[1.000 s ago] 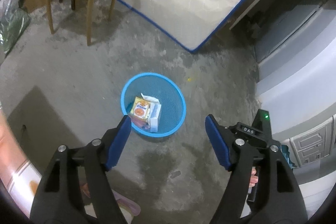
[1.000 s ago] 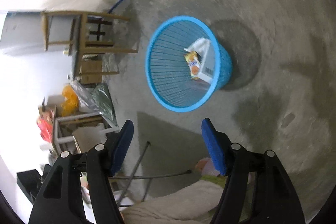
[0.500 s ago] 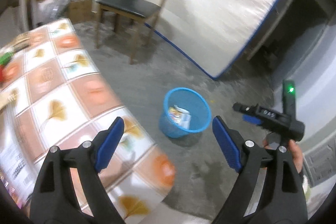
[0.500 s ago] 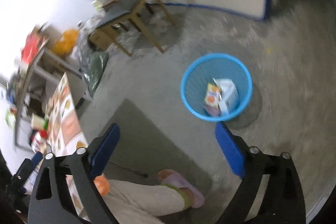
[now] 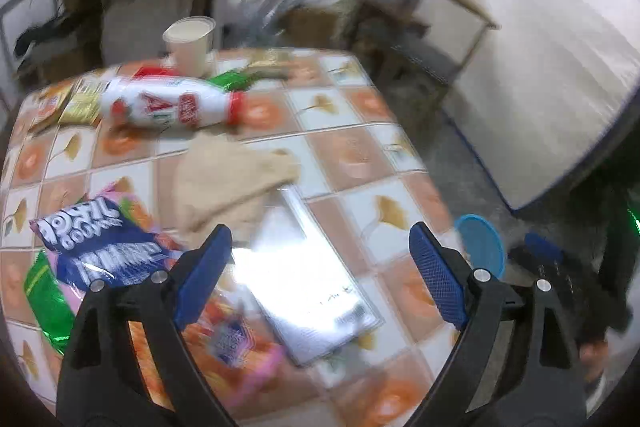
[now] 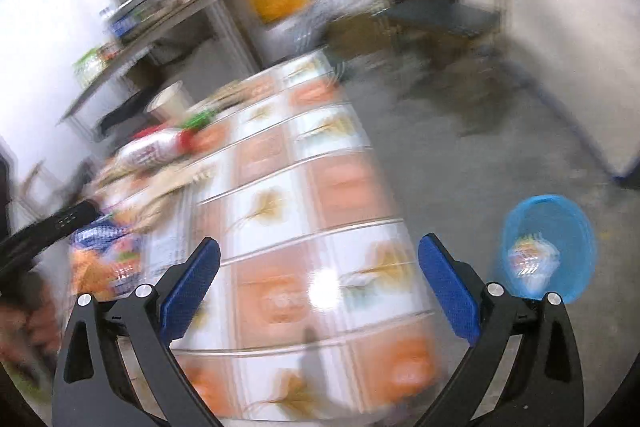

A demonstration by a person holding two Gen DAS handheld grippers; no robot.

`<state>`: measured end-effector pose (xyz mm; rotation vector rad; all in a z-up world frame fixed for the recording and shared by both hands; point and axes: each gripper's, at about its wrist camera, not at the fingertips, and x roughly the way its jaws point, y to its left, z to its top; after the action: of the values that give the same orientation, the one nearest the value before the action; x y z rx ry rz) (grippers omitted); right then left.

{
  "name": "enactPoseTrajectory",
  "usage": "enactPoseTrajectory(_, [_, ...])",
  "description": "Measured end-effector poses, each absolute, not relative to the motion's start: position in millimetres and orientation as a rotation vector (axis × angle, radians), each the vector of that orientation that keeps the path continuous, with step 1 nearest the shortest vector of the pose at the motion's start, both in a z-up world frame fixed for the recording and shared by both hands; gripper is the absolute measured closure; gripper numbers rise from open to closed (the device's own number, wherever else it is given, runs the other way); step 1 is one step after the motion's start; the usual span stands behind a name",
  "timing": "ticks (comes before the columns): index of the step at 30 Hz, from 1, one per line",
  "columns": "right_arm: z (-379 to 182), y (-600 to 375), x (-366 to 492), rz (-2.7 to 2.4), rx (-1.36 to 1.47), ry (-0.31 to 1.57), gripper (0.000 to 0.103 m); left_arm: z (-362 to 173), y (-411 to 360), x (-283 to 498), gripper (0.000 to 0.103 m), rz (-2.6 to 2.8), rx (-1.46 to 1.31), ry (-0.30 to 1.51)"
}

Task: Collect trash
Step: 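Move both tools back over the table, then grasp the white CABLE box with the right tool while the left tool grasps the beige paper towel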

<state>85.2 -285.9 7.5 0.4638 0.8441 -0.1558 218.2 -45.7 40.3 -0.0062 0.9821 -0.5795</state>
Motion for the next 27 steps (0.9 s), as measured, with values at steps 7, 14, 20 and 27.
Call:
enactPoseTrajectory(7, [-16.5,-205.7,159.0,0.235,0.463,1.01,0.007,13.9,-35.6,276.8,0.017,-0.502,-0.049,1.13])
enactPoseTrajectory(14, [-37.4,-161.0,192.2,0.332,0.348,1.121,0.007,-28.8,-39.0,315.5,0.017,-0.396,-0.123,1.247])
enactPoseTrajectory(20, [-44.5,-139.3,206.4,0.369,0.248,1.166,0.007,-53.9,-46.4,329.0,0.017,-0.357,-0.074,1.299])
enactPoseTrajectory(27, [-58.7,-136.6,212.5,0.347,0.197,1.195,0.024,-53.5,-44.7,328.2,0.035,-0.386,-0.097,1.291])
